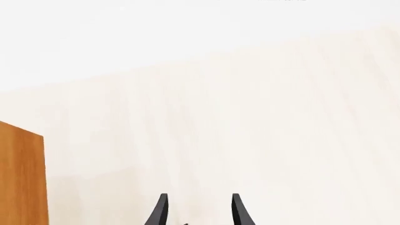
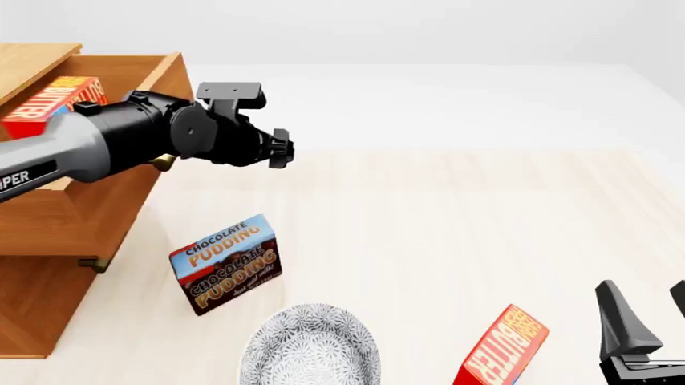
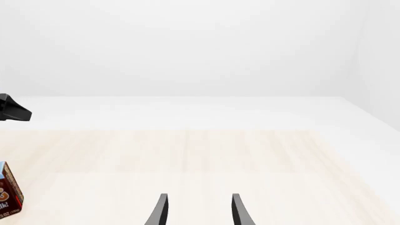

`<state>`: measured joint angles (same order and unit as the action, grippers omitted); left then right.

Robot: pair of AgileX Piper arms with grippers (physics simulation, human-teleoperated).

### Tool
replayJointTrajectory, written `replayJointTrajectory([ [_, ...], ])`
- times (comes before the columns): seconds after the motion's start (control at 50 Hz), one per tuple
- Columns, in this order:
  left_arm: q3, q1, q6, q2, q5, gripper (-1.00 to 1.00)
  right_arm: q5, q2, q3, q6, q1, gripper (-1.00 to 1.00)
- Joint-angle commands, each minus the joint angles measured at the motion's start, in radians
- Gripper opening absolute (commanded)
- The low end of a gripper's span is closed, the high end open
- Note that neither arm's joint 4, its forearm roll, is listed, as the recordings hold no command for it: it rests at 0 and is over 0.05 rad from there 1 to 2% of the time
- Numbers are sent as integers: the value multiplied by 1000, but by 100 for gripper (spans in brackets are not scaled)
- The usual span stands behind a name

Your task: Put the butter at the front in the top drawer of the cabinet and close it.

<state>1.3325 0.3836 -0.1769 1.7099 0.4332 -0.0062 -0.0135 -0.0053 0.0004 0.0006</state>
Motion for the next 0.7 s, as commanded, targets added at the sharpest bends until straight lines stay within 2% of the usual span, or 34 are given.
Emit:
replayJointTrajectory([
  [0.02, -37, -43, 8, -25, 0, 100, 2, 3, 1, 0, 0, 100],
  [0.7, -121, -170, 36, -105, -8, 100, 2, 3, 1, 0, 0, 100],
])
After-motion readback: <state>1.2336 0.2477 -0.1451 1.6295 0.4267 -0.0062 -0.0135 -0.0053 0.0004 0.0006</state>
